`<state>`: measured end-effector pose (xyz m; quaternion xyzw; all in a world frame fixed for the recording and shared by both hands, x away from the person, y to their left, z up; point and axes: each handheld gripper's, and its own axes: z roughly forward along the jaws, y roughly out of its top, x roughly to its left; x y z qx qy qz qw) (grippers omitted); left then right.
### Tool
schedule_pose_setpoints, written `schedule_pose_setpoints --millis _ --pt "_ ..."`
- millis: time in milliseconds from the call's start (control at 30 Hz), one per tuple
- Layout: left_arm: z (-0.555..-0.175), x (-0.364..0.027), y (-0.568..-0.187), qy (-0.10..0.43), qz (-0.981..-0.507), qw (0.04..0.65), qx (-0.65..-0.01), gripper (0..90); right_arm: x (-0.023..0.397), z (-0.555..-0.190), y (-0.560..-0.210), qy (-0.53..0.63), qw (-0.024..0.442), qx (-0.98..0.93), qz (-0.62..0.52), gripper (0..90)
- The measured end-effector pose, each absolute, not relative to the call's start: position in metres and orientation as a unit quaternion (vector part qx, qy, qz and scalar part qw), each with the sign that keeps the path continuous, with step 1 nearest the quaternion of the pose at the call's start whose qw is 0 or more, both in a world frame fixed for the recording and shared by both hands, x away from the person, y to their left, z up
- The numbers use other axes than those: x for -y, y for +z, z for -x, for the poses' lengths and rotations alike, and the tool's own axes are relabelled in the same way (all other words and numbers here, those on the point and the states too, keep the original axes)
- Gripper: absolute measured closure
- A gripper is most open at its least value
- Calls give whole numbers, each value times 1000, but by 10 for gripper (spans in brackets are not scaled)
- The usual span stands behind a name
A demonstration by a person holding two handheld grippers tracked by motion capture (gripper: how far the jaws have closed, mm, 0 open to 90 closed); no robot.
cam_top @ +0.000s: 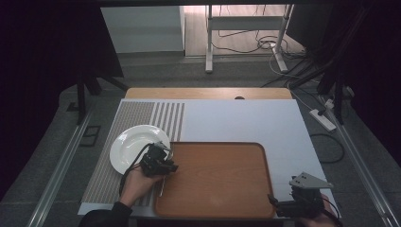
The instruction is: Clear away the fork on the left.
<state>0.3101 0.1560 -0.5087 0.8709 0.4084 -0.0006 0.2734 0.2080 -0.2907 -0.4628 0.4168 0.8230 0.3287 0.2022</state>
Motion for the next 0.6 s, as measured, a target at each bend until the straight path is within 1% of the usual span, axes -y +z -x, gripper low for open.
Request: schedule_pose_setpoints --millis 367,467,600 --pt "-307 -156 -503 -3 -870 301 -391 599 291 -208 -463 329 202 -823 -416 0" --pt "-305 -156 -501 0 -870 312 -383 556 291 -208 -463 329 202 -823 -416 0" --pt "-301 -156 -497 8 -866 334 -373 451 291 -208 -463 330 202 -823 -416 0"
